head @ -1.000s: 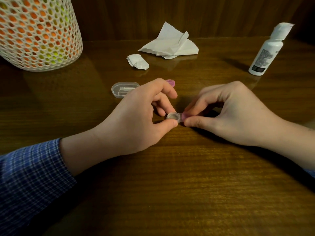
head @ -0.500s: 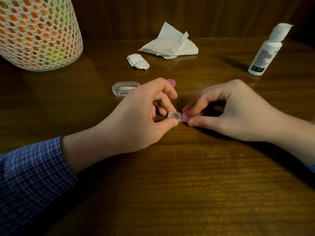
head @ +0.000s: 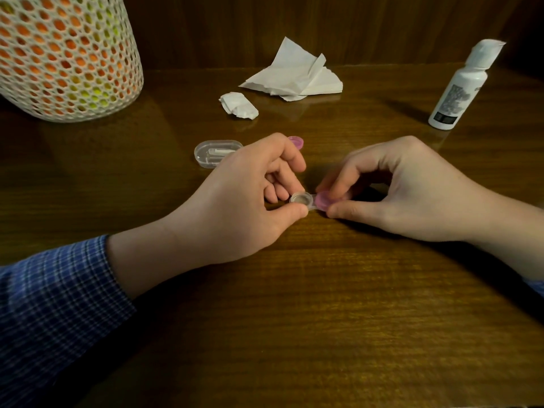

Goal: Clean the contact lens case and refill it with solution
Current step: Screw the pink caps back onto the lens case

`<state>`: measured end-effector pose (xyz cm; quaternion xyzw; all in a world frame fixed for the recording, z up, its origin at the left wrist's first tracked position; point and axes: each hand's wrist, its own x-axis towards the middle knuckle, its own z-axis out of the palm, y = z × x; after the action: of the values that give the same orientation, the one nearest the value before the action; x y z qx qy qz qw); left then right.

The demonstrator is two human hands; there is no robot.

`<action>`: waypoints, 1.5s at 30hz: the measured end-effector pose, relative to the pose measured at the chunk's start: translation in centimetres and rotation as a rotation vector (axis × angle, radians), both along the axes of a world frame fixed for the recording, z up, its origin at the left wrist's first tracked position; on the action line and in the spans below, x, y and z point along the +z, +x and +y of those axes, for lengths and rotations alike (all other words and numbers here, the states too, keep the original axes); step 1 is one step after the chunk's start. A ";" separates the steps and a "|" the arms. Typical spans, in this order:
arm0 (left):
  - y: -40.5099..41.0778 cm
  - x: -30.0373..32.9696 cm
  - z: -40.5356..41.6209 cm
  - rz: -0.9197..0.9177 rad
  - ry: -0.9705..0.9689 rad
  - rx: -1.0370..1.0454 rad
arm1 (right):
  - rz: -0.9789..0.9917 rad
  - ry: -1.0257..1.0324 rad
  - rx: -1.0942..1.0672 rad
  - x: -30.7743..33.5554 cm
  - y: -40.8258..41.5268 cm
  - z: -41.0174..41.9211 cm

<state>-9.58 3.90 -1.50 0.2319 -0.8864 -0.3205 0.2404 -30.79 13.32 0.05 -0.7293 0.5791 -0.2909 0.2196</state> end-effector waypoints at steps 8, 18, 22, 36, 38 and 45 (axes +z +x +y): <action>-0.1 0.0 0.0 -0.015 -0.009 0.001 | -0.014 -0.041 -0.075 -0.5 0.7 -0.2; 0.0 0.1 -0.1 -0.014 0.000 0.004 | -0.069 -0.025 -0.055 -0.6 0.3 -0.2; 0.0 0.1 -0.1 -0.019 -0.002 0.005 | -0.058 -0.022 -0.071 -0.6 0.4 -0.1; -0.1 -0.1 -0.2 -0.007 0.015 -0.012 | -0.066 -0.038 -0.149 -0.7 1.0 0.3; -0.1 -0.2 -0.2 0.003 0.024 -0.017 | -0.058 -0.049 -0.166 -0.8 1.2 0.4; -0.1 -0.3 0.0 0.023 0.115 -0.013 | -0.003 -0.050 -0.205 -0.5 1.8 0.5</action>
<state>-9.64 3.88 -1.77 0.2357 -0.8653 -0.3750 0.2348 -28.94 13.80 -0.50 -0.6711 0.6429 -0.3272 0.1710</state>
